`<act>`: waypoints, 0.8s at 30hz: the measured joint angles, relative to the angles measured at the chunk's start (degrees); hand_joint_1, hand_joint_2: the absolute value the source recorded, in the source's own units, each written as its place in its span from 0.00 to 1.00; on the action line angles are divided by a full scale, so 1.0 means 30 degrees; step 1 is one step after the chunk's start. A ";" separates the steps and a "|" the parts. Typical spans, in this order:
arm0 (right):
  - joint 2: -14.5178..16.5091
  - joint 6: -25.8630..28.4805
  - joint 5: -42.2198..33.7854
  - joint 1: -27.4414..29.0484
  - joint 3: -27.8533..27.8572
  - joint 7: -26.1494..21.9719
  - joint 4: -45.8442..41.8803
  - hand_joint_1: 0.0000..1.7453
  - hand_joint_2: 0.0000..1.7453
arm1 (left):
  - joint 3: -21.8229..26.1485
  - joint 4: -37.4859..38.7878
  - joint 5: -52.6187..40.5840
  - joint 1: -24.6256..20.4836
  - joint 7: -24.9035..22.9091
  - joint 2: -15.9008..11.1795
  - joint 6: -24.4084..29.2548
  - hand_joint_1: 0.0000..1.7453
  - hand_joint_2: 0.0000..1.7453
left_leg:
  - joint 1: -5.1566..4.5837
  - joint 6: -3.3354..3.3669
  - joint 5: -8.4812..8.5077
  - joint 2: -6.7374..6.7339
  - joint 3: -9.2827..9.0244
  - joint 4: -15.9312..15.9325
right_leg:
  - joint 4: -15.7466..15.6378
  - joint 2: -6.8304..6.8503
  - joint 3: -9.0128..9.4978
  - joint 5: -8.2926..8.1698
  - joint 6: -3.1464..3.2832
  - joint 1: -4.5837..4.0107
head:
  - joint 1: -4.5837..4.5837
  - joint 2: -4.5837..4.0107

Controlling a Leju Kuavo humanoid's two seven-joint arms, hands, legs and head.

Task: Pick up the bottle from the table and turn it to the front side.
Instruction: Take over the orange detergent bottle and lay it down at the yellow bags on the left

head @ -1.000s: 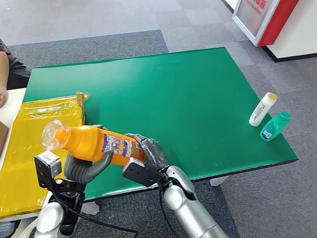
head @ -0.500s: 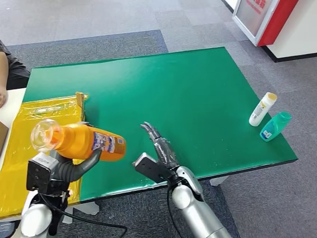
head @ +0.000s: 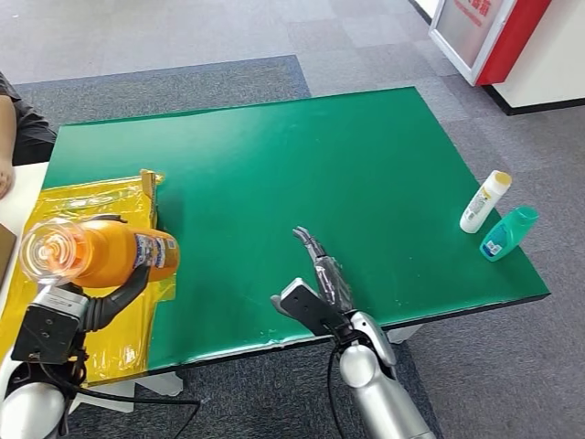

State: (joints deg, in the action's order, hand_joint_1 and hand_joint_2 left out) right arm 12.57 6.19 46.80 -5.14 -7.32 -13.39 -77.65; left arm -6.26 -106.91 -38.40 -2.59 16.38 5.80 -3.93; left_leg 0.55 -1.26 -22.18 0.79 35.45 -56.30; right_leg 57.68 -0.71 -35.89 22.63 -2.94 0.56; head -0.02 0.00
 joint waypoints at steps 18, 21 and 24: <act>0.0000 -0.0007 0.0007 0.0098 0.0337 -0.0018 -0.0164 0.00 1.00 | 0.0025 -0.0178 -0.0014 -0.0016 -0.0069 -0.0131 0.0000 1.00 1.00 | 0.0000 -0.0001 0.0001 0.0000 -0.0001 0.0000 | 0.0000 0.0000 0.0000 0.0001 0.0002 -0.0001 | 0.0000 0.0000; 0.0000 -0.0009 0.0011 0.0099 0.0340 -0.0022 -0.0164 0.00 1.00 | 0.0025 -0.0178 -0.0291 -0.0017 -0.0111 -0.0135 0.0082 1.00 1.00 | 0.0000 -0.0001 0.0000 0.0000 -0.0001 0.0000 | 0.0000 -0.0001 -0.0001 0.0001 0.0002 -0.0001 | 0.0000 0.0000; 0.0000 -0.0040 0.0065 0.0098 0.0346 -0.0040 -0.0164 0.00 1.00 | 0.0025 -0.0178 -0.1276 -0.0033 -0.0335 -0.0135 0.0353 1.00 1.00 | 0.0000 -0.0001 0.0001 -0.0001 -0.0001 0.0000 | 0.0000 -0.0001 -0.0002 0.0001 0.0002 -0.0001 | 0.0002 0.0000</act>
State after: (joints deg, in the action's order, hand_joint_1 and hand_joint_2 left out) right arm 12.57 6.07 46.99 -4.85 -6.28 -13.51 -78.14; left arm -6.19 -107.45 -42.23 -2.69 15.38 5.40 -2.87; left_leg 0.55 -1.26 -22.18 0.78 35.45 -56.30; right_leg 57.68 -0.72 -35.90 22.63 -2.94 0.55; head -0.02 0.00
